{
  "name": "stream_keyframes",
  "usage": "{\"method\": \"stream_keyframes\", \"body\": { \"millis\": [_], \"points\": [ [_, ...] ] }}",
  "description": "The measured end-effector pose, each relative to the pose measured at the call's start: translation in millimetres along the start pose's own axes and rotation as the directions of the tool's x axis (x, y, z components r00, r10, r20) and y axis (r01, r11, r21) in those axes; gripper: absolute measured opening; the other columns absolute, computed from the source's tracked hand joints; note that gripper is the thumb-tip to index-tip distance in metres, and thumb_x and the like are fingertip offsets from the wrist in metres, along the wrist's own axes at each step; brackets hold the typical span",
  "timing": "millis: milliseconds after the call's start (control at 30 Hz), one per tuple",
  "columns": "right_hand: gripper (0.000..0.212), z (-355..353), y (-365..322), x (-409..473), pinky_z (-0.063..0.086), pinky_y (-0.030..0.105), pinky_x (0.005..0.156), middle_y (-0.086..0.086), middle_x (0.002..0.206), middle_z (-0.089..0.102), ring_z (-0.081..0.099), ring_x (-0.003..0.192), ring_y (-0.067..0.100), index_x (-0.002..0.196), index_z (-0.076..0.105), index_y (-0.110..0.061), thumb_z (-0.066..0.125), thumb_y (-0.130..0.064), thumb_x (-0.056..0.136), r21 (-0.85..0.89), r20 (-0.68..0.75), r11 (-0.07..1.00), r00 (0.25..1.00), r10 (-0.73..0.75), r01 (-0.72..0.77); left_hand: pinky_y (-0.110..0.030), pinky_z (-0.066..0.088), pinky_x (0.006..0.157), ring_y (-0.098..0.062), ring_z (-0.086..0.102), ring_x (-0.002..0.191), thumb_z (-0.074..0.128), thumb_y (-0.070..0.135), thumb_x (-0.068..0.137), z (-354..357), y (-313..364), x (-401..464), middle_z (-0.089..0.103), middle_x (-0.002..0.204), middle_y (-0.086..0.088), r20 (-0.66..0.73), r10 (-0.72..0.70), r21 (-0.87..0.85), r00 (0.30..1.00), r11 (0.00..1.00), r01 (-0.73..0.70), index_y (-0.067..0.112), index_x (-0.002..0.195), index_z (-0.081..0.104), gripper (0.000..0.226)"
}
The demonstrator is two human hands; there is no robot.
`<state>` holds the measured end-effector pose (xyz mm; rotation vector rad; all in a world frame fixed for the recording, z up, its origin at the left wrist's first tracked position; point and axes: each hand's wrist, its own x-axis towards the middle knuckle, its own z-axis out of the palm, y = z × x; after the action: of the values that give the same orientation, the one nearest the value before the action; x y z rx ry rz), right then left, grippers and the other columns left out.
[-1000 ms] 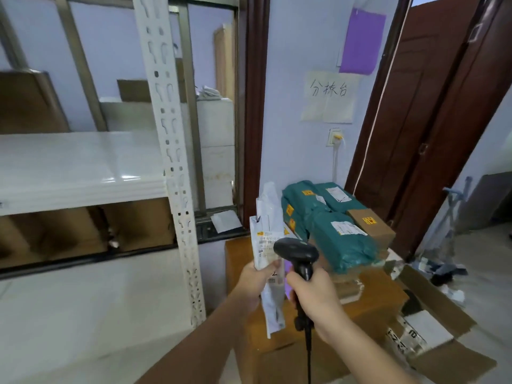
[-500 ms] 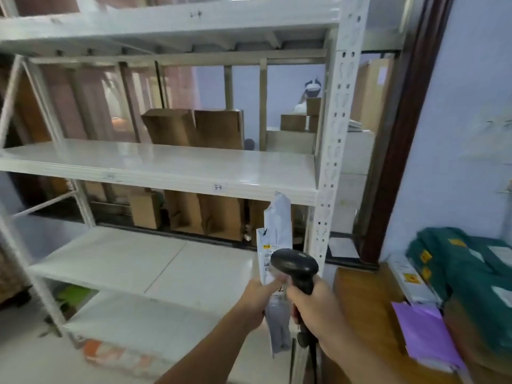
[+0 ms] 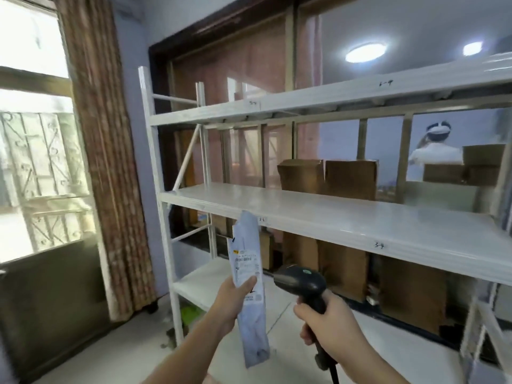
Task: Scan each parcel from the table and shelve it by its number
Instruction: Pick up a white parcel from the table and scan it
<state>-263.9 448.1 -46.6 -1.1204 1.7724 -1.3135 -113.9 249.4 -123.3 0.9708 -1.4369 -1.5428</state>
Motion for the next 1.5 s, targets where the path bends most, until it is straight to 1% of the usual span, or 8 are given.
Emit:
{"method": "stream_keyframes", "body": {
  "millis": [200,400,667,767,900,1033,1333,1500],
  "points": [
    [0.006,69,-50,52,0.054,0.029,0.059,0.009,0.060,0.065,0.061,0.053,0.016,0.099,0.062,-0.015,0.062,-0.018,0.093,0.019,0.052,0.994,0.993,-0.104,0.103,-0.043,0.062,0.082,-0.029,0.079,0.093,0.066,0.021,0.103,-87,29,41,0.082,0.104,-0.007,-0.105,0.025,-0.015,0.994,1.000,-0.027,0.012,0.120,0.071,0.020],
    [0.006,123,-86,115,0.053,0.024,0.057,0.008,0.061,0.066,0.062,0.052,0.014,0.099,0.061,-0.017,0.061,-0.020,0.094,-0.007,0.088,0.981,0.977,-0.193,0.194,-0.055,0.060,0.096,-0.031,0.079,0.098,0.070,0.025,0.100,-141,40,97,0.081,0.107,-0.009,-0.152,0.029,-0.018,0.988,0.999,-0.032,0.012,0.122,0.071,0.025],
    [0.007,197,-127,244,0.054,0.029,0.054,0.013,0.064,0.065,0.062,0.048,0.017,0.095,0.063,-0.011,0.063,-0.017,0.090,0.027,0.089,0.963,0.959,-0.269,0.268,-0.055,0.060,0.097,-0.030,0.078,0.100,0.072,0.023,0.099,-205,74,210,0.081,0.108,-0.007,-0.175,0.098,0.015,0.980,0.995,-0.097,0.014,0.121,0.074,0.024],
    [0.006,226,-145,294,0.054,0.027,0.053,0.011,0.061,0.065,0.062,0.047,0.016,0.096,0.062,-0.010,0.060,-0.016,0.093,0.014,0.120,0.965,0.957,-0.263,0.263,-0.050,0.063,0.092,-0.027,0.079,0.097,0.072,0.022,0.099,-232,90,252,0.082,0.104,-0.006,-0.192,0.126,0.019,0.973,0.992,-0.125,0.014,0.117,0.075,0.020],
    [0.005,266,-160,349,0.047,0.016,0.044,0.013,0.061,0.063,0.060,0.044,0.014,0.094,0.061,-0.006,0.060,-0.011,0.094,-0.031,0.151,0.966,0.957,-0.249,0.257,-0.036,0.064,0.071,-0.027,0.080,0.088,0.071,0.021,0.100,-267,102,304,0.082,0.097,-0.008,-0.208,0.122,0.017,0.970,0.992,-0.121,0.011,0.112,0.075,0.016],
    [0.004,304,-167,392,0.040,0.008,0.039,0.009,0.059,0.066,0.061,0.042,0.009,0.094,0.062,-0.011,0.061,-0.015,0.095,-0.086,0.153,0.965,0.960,-0.234,0.249,-0.037,0.064,0.073,-0.026,0.079,0.088,0.073,0.024,0.098,-307,105,365,0.082,0.097,-0.008,-0.194,0.154,0.080,0.969,0.987,-0.140,0.009,0.115,0.074,0.022],
    [0.009,382,-184,473,0.049,0.028,0.050,0.017,0.058,0.064,0.061,0.049,0.024,0.098,0.061,-0.010,0.062,-0.017,0.093,-0.074,0.031,0.984,0.987,-0.160,0.162,-0.038,0.066,0.080,-0.016,0.078,0.089,0.082,0.026,0.090,-383,131,504,0.077,0.108,0.000,-0.112,0.269,0.127,0.956,0.959,-0.255,0.020,0.119,0.059,0.037],
    [0.012,419,-205,506,0.051,0.031,0.057,0.023,0.062,0.067,0.063,0.051,0.023,0.095,0.061,-0.009,0.064,-0.020,0.091,-0.064,-0.105,0.989,0.985,-0.140,0.134,-0.029,0.060,0.076,-0.011,0.073,0.091,0.082,0.024,0.091,-412,155,574,0.074,0.108,0.002,0.002,0.335,0.247,0.942,0.913,-0.326,0.024,0.110,0.055,0.033]
  ]
}}
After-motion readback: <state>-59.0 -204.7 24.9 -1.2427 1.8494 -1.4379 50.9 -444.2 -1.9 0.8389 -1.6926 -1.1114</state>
